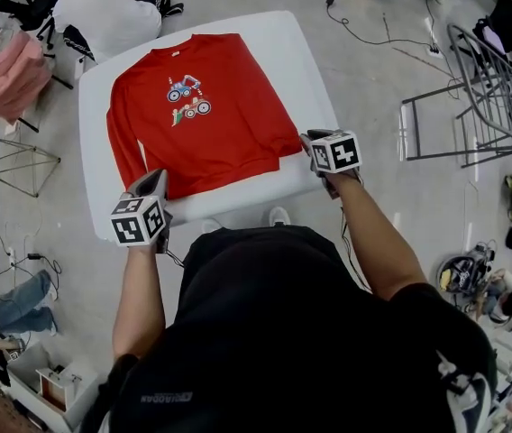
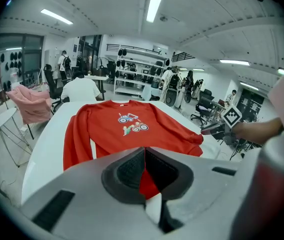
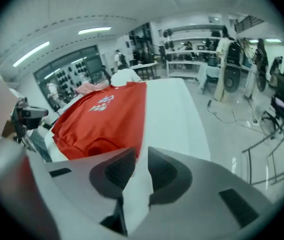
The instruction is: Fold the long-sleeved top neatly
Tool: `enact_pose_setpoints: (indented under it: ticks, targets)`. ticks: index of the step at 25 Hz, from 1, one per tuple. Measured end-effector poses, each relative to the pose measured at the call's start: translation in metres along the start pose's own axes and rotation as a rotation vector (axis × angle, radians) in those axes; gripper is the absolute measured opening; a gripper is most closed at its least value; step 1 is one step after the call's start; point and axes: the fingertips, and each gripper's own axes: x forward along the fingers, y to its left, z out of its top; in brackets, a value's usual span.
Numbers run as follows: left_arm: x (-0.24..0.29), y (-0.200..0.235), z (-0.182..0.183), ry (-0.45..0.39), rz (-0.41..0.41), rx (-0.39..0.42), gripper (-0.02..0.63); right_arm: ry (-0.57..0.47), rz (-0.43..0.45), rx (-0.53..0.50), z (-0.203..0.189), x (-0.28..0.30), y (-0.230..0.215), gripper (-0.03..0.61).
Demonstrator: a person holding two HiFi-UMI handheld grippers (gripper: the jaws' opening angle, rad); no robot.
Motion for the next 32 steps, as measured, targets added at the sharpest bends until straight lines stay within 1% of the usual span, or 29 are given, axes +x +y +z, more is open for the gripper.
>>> enact_pose_setpoints:
  ticks: [2, 4, 6, 9, 11, 13, 14, 16, 17, 19, 22, 25, 27, 30, 32]
  targets:
    - [0.0, 0.0, 0.0, 0.0, -0.002, 0.002, 0.008, 0.003, -0.013, 0.146, -0.009, 0.002, -0.014, 0.078]
    - [0.0, 0.0, 0.0, 0.002, -0.004, 0.005, 0.008, -0.002, 0.016, 0.264, -0.015, 0.004, -0.013, 0.086]
    - [-0.001, 0.0, -0.001, 0.003, -0.005, 0.007, 0.008, 0.005, 0.06, 0.335, -0.019, 0.007, -0.005, 0.106]
    - [-0.002, 0.001, -0.002, 0.006, -0.004, 0.01, 0.008, 0.041, 0.1, 0.377, -0.025, 0.011, 0.01, 0.121]
    - [-0.003, 0.001, -0.002, 0.007, -0.003, 0.009, 0.008, 0.075, 0.105, 0.374, -0.031, 0.014, 0.016, 0.129]
    - [-0.004, 0.002, -0.003, 0.007, -0.002, 0.006, 0.008, 0.088, 0.09, 0.362, -0.035, 0.016, 0.017, 0.126]
    - [-0.005, 0.002, -0.004, 0.007, -0.001, 0.005, 0.008, 0.091, 0.073, 0.347, -0.036, 0.016, 0.015, 0.108]
    - [-0.005, 0.004, -0.006, 0.007, 0.001, 0.001, 0.008, 0.102, 0.037, 0.307, -0.037, 0.018, 0.01, 0.049]
    - [-0.004, 0.006, -0.007, 0.007, 0.002, 0.0, 0.008, 0.106, 0.033, 0.296, -0.038, 0.019, 0.009, 0.031]
    - [-0.003, 0.007, -0.008, 0.005, 0.003, -0.002, 0.008, 0.101, 0.051, 0.312, -0.038, 0.021, 0.005, 0.021]
    - [-0.006, 0.008, -0.005, -0.003, 0.008, -0.004, 0.008, 0.051, 0.057, 0.354, -0.028, 0.013, -0.008, 0.02]
    - [-0.009, 0.012, -0.001, -0.016, 0.019, -0.008, 0.008, -0.02, 0.013, 0.337, -0.001, -0.004, -0.036, 0.018]
    - [-0.01, 0.014, 0.0, -0.023, 0.025, -0.014, 0.008, -0.069, -0.028, 0.305, 0.024, -0.018, -0.059, 0.018]
    - [-0.012, 0.018, 0.0, -0.031, 0.035, -0.02, 0.008, -0.135, -0.091, 0.239, 0.069, -0.038, -0.094, 0.018]
    - [-0.014, 0.021, 0.002, -0.036, 0.043, -0.027, 0.008, -0.174, -0.115, 0.201, 0.105, -0.052, -0.115, 0.018]
